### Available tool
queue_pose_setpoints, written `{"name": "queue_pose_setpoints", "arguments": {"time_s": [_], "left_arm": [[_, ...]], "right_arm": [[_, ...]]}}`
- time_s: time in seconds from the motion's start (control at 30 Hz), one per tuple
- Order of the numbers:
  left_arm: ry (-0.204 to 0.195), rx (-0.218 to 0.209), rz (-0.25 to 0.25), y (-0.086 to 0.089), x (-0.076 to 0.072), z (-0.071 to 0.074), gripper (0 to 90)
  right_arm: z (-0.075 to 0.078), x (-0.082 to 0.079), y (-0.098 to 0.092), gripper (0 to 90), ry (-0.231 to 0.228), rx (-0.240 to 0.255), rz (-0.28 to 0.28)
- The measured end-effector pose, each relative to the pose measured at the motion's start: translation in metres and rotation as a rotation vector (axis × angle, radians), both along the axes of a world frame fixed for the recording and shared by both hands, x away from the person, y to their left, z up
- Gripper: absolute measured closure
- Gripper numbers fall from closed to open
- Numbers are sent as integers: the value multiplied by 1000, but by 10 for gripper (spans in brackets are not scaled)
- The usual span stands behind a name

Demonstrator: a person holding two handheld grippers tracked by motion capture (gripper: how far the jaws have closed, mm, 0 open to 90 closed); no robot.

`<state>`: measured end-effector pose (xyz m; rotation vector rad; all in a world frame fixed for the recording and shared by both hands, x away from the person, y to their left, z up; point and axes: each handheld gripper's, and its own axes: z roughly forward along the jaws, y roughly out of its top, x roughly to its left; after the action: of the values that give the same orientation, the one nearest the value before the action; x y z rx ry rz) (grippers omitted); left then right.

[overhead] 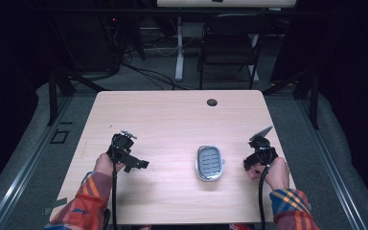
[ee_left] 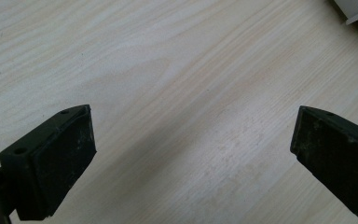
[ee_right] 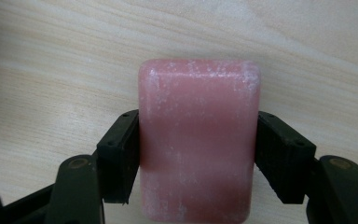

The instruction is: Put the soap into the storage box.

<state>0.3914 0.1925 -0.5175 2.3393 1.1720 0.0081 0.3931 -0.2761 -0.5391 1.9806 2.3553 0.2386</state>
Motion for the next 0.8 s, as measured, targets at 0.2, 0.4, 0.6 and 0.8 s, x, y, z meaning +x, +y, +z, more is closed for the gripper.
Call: {"name": "queue_pose_setpoints", "arguments": {"time_s": [0.2, 0.4, 0.6, 0.8], "left_arm": [[1, 1, -1, 0, 0, 0, 0], [3, -1, -1, 0, 0, 0, 0], [4, -3, -4, 0, 0, 0, 0], [6, -4, -5, 0, 0, 0, 0]], "right_arm": [[-1, 6, 1, 361, 21, 1, 4], [-1, 7, -2, 360, 45, 1, 26], [-4, 8, -2, 358, 44, 18, 9], [-5, 8, -2, 364, 46, 8, 18]]}}
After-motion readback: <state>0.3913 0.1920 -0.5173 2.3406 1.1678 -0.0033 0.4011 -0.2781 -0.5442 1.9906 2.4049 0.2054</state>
